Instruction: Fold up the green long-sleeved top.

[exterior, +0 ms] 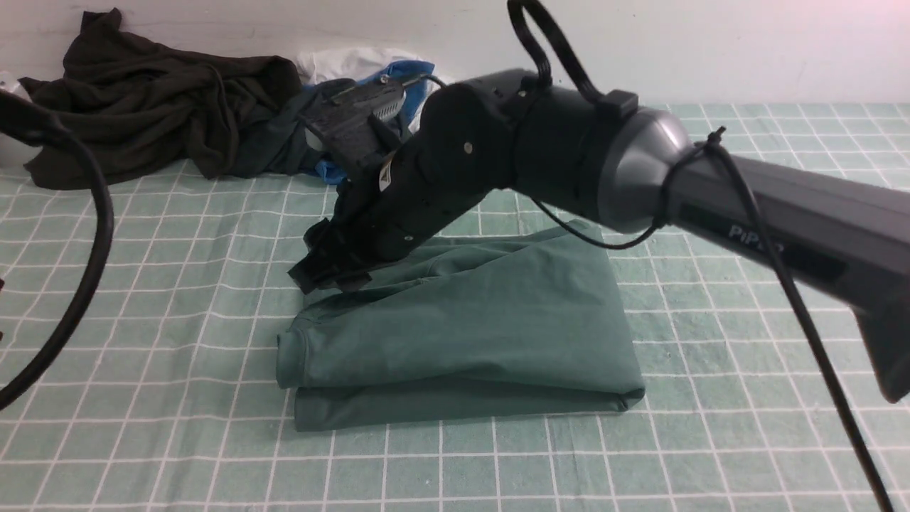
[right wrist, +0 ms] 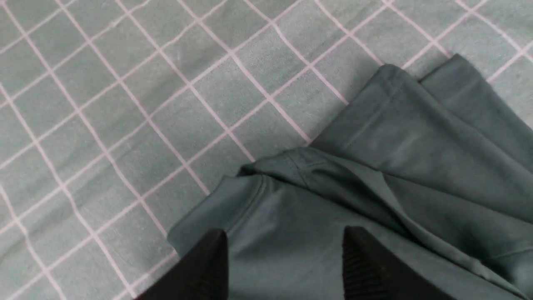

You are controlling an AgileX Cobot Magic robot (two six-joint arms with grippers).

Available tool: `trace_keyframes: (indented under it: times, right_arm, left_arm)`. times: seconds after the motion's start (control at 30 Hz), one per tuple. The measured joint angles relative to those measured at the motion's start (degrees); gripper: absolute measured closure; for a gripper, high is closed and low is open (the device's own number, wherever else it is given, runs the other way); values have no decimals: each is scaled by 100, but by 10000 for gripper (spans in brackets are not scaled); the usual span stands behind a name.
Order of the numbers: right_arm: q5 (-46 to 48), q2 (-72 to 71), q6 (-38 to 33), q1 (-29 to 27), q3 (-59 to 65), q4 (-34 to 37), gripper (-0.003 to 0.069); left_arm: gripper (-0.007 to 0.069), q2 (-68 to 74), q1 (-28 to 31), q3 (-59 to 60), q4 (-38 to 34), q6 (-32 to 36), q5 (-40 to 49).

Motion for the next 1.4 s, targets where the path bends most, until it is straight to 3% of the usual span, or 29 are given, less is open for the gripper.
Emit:
trace_keyframes:
  times: [0.07, 0.17, 0.53, 0.8, 0.97, 1.07, 1.3, 1.4]
  right_arm:
    - [333, -29, 164, -91, -53, -271, 197]
    - [669, 57, 456, -163, -22, -546, 174]
    - [810, 869, 449, -49, 156, -98, 213]
    - [1335, -384, 18, -49, 149, -247, 252]
    - [1604, -1640, -110, -49, 148, -372, 333]
    - [1472, -2416, -110, -49, 529, -391, 426]
    - [321, -4357, -26, -49, 2749, -408, 620]
    - [-273, -5252, -26, -49, 3701, -335, 660]
  left_arm:
    - [628, -178, 0, 208, 133, -130, -11]
    - [628, -408, 0, 696, 318, -368, -99]
    - [628, -2174, 0, 2999, 581, -1490, -1279]
    - [628, -4016, 0, 3577, 854, -1657, -1517]
    - [628, -4590, 0, 3602, 984, -1687, -1517]
    - [628, -4741, 0, 3602, 1011, -1694, -1517]
    - [628, -4772, 0, 3607, 1015, -1694, -1517]
    - [628, -4772, 0, 3611, 1015, -1694, -1517]
